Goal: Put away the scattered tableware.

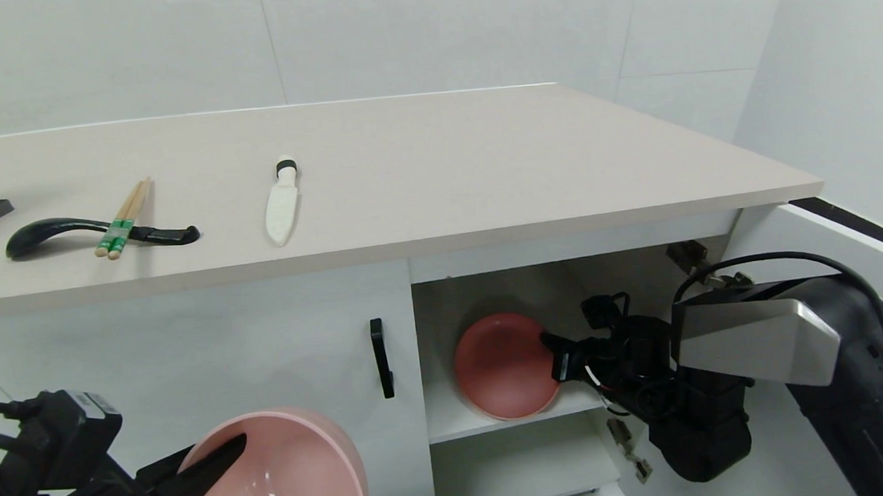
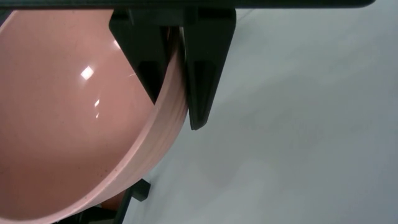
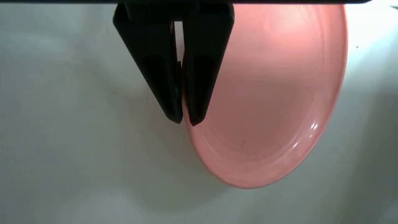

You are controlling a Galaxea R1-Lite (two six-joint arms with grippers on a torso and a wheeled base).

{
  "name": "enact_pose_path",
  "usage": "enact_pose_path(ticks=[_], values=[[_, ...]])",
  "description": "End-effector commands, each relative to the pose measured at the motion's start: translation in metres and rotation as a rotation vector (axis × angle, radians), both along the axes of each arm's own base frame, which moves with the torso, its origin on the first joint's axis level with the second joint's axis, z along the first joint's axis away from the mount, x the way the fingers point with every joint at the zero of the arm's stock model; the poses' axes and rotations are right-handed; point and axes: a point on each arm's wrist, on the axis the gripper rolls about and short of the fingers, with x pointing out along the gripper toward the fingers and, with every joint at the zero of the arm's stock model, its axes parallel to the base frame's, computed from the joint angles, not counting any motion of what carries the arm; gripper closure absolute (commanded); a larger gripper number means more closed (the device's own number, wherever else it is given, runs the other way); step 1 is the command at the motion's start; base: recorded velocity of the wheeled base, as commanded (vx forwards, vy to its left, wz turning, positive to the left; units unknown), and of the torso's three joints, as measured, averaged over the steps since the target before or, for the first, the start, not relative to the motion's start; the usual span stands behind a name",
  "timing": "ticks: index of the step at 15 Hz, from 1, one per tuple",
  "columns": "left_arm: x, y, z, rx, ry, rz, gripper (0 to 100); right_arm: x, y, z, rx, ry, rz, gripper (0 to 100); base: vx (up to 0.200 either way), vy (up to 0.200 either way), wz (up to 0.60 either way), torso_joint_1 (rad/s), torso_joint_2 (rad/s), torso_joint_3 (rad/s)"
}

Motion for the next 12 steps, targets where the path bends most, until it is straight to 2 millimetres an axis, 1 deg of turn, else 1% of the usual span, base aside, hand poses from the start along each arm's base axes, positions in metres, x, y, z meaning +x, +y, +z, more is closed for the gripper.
enact_pose_path(ticks=[1, 3, 11, 12], values=[[0.0003, -0.0003, -0.0003, 0.001, 0.003, -0.001, 100, 0.0035, 0.0048, -0.0049, 0.016, -0.001, 0.002, 100, 0.0, 0.0, 0.0, 0.0, 0.0, 0.0], [0.0004, -0.0001, -0.0003, 0.001, 0.003, 0.001, 100, 0.0031, 0.009, -0.0047, 0.048, 0.012, 0.002, 100, 0.0, 0.0, 0.0, 0.0, 0.0, 0.0], [0.0003, -0.0003, -0.0003, 0.001, 0.003, -0.001, 100, 0.0035, 0.0096, -0.0097, 0.039, 0.016, -0.032, 100, 0.0, 0.0, 0.0, 0.0, 0.0, 0.0], [0.0003, -0.0003, -0.0003, 0.001, 0.003, -0.001, 100, 0.0037, 0.009, -0.0097, 0.037, 0.015, -0.036, 0, 0.0, 0.0, 0.0, 0.0, 0.0, 0.0]])
